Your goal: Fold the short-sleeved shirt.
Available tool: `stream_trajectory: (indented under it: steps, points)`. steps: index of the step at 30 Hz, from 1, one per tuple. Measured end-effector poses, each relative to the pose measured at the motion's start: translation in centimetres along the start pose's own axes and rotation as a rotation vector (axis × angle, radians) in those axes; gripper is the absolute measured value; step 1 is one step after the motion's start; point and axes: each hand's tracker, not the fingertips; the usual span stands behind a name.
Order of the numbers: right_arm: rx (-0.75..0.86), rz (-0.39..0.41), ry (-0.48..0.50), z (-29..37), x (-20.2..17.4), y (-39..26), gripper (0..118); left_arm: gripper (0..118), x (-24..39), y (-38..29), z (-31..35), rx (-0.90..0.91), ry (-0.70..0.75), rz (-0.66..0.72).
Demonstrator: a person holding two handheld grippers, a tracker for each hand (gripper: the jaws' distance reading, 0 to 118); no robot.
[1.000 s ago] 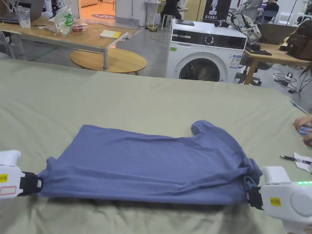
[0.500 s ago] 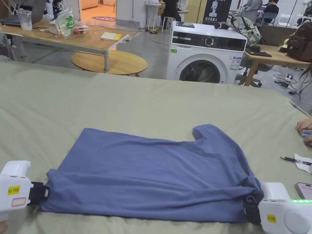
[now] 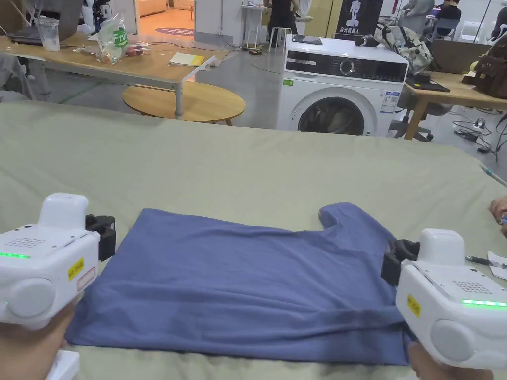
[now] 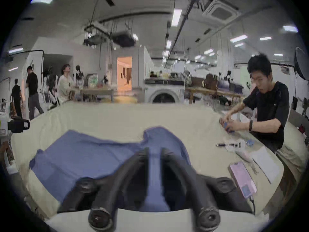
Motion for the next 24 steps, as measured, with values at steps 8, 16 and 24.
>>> stream_trajectory:
  steps: [8,16,24]
  points:
    - [0.044,-0.016,0.012,-2.7,-4.2,2.0,0,0,0.2,2.0,-5.1,-0.072,-0.051,0.015]
    - [-0.070,0.000,0.032,-7.8,-4.0,1.8,0,0,-4.5,4.4,-18.9,-0.420,-0.090,0.106]
    - [-0.158,0.023,0.013,-10.7,-2.4,0.6,0,61,-7.5,4.8,-30.9,-0.622,-0.112,0.212]
